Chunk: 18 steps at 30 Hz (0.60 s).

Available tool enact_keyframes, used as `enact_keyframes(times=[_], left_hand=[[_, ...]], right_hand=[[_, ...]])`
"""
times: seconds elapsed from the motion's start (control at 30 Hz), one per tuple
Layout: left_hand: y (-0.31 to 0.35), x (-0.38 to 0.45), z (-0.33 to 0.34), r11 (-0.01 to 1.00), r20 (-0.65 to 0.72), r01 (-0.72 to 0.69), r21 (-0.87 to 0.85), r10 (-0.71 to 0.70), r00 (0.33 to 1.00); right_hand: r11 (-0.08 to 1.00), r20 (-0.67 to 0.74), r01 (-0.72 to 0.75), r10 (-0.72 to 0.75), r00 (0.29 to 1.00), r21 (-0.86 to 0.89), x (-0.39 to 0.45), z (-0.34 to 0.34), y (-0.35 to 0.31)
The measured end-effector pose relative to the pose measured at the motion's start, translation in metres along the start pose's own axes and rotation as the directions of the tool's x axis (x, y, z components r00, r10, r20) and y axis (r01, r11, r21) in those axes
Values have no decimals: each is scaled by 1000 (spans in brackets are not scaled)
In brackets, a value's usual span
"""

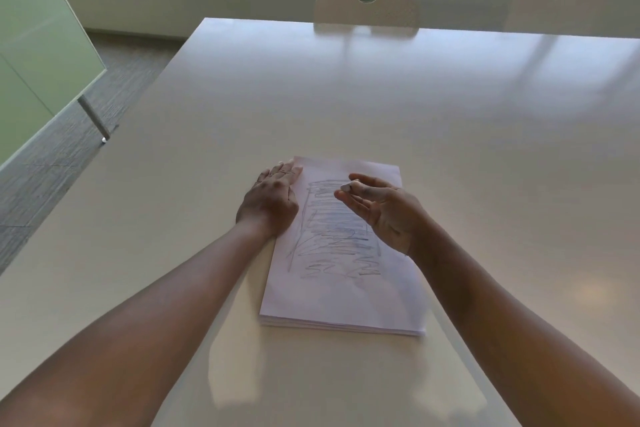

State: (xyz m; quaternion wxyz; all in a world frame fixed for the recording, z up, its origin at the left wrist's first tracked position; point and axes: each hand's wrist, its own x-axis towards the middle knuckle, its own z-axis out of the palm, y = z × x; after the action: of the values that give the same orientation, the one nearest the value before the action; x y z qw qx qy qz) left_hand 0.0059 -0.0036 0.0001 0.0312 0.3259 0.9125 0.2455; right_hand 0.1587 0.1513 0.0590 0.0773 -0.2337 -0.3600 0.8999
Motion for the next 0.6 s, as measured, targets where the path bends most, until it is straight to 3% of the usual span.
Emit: enact_keyframes(times=[0.17,0.6], left_hand=[[3,-3,-2,1000,-23,-7,5,7,1000],[0,0,0,999,-25,-33,36,34,999]], right_hand=[[999,-14,-14,13,1000,-36,4,3,4],[899,-58,44,-77,995,-436,25,13,14]])
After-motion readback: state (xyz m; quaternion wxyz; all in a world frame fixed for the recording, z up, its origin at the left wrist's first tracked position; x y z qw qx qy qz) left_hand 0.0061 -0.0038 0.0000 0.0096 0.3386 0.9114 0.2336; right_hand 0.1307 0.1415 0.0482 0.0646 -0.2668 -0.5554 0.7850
